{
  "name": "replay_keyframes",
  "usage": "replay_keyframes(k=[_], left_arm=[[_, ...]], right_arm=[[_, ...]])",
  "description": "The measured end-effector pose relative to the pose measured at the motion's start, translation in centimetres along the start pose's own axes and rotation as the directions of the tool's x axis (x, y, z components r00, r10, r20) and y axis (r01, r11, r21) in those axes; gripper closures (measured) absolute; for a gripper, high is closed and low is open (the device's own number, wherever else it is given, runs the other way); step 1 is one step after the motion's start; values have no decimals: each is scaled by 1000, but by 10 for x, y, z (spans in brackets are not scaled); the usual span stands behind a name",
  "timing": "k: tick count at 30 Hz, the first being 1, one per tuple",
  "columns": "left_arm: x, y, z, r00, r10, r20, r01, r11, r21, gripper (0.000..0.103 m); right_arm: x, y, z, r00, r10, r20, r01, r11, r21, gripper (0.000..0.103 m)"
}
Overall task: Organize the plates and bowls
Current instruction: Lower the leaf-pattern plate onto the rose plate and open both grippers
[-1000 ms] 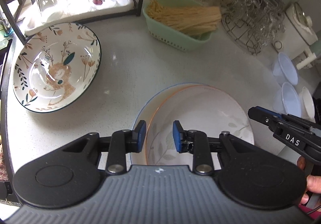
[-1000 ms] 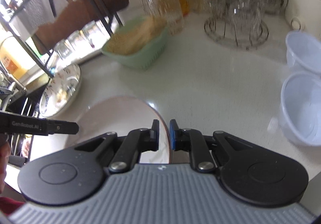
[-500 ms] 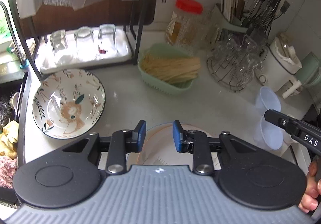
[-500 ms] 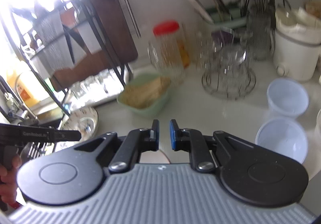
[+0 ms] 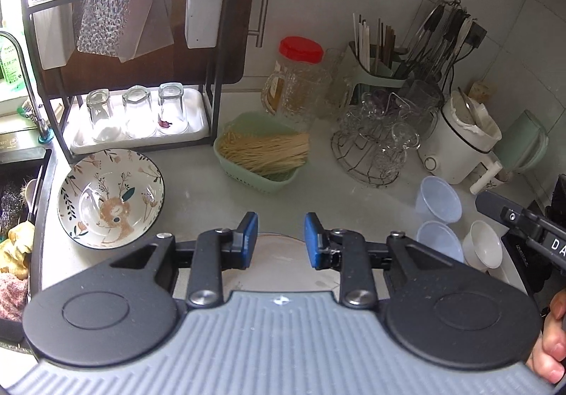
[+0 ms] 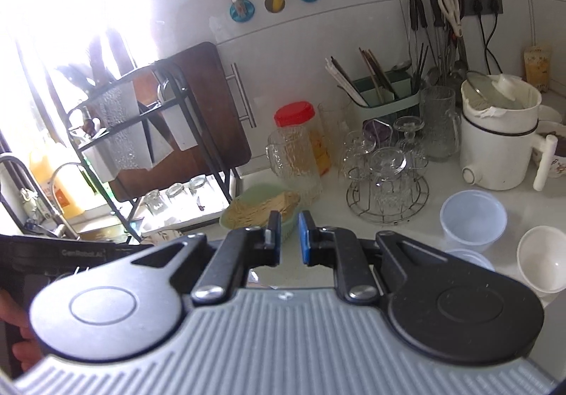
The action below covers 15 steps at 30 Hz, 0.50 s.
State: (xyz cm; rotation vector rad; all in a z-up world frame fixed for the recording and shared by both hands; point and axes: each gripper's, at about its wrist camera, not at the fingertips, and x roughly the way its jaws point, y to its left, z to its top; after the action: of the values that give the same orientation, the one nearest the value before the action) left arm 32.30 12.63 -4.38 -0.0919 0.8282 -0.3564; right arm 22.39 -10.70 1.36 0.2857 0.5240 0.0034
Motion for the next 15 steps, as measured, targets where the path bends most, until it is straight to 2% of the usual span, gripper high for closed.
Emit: replay_keyframes(k=[8, 15], left_arm=[[-15, -28, -19, 999, 32, 29, -33, 999, 24, 71], [-26, -44, -33, 998, 56, 41, -58, 998, 28, 71]], right_arm=[[-30, -2, -12, 1000, 17, 13, -17, 999, -43, 88], [-37, -8, -24, 999, 43, -8, -44, 998, -40, 88]])
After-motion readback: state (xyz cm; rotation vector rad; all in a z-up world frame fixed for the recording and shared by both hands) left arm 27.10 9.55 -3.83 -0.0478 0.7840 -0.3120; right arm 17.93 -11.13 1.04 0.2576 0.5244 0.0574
